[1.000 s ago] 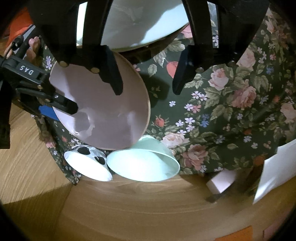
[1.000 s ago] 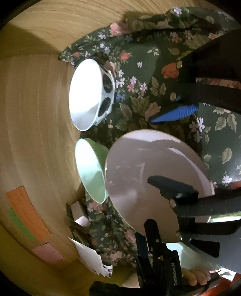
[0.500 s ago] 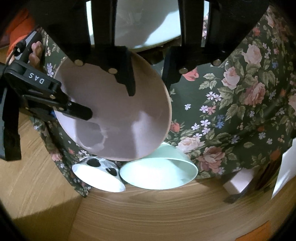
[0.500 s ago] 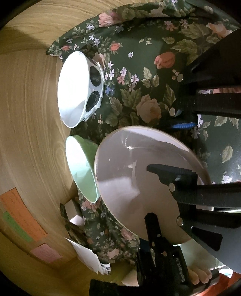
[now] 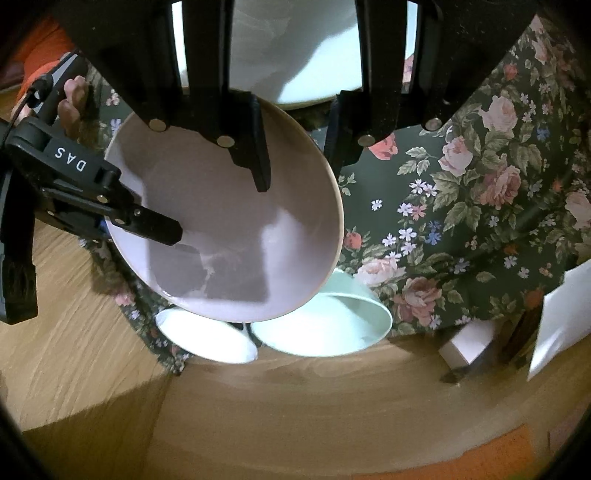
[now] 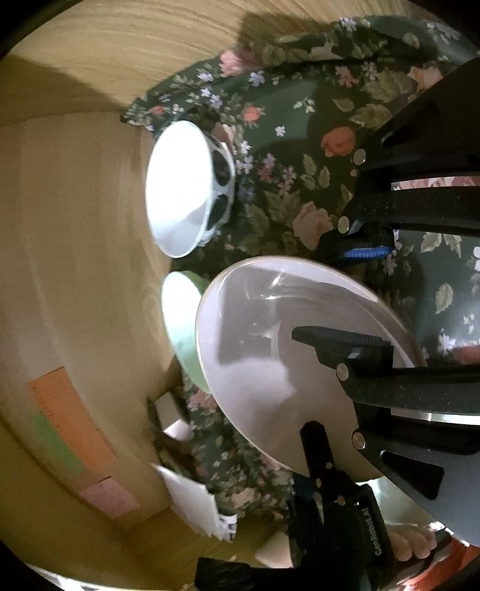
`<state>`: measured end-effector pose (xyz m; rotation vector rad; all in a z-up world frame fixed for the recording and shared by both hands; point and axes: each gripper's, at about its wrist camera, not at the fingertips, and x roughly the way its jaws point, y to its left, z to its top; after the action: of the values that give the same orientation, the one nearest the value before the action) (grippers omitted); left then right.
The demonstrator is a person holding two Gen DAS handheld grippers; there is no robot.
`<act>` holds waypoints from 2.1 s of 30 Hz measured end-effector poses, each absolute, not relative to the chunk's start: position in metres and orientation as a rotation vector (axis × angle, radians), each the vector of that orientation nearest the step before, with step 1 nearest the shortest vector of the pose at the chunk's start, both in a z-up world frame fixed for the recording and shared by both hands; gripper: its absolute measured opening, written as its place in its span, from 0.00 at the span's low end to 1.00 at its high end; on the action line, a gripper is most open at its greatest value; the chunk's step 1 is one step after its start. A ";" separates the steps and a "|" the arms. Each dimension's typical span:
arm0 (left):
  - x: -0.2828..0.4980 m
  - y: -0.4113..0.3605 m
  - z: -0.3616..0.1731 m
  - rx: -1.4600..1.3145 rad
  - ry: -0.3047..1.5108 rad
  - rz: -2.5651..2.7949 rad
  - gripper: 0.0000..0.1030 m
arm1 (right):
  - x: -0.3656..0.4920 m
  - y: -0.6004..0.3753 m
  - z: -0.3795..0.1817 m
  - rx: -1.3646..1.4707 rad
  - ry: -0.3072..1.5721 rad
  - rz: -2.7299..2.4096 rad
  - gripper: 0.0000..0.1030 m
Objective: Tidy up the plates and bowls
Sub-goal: 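Lift the pale pink bowl with the left gripper and carry it toward the plate stack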
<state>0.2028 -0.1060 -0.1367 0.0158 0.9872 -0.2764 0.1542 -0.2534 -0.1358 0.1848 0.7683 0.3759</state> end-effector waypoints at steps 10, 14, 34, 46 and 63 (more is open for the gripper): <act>0.175 -0.090 -0.106 -0.022 0.897 -0.266 0.27 | 0.133 -0.240 -0.113 0.161 0.716 0.402 0.27; 0.162 -0.079 -0.099 -0.032 0.875 -0.256 0.27 | 0.125 -0.231 -0.108 0.164 0.704 0.420 0.27; 0.084 0.003 -0.078 -0.112 0.789 -0.126 0.27 | 0.090 -0.150 -0.093 0.085 0.679 0.561 0.27; 0.037 0.057 -0.088 -0.172 0.768 -0.038 0.27 | 0.073 -0.096 -0.102 0.039 0.707 0.661 0.27; -0.002 0.121 -0.117 -0.233 0.791 0.018 0.27 | 0.053 -0.030 -0.124 -0.021 0.784 0.700 0.27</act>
<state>-0.0021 0.1208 -0.1175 -0.2332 0.7915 0.0176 0.0534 -0.0302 -0.1239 -0.0209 0.7837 0.6996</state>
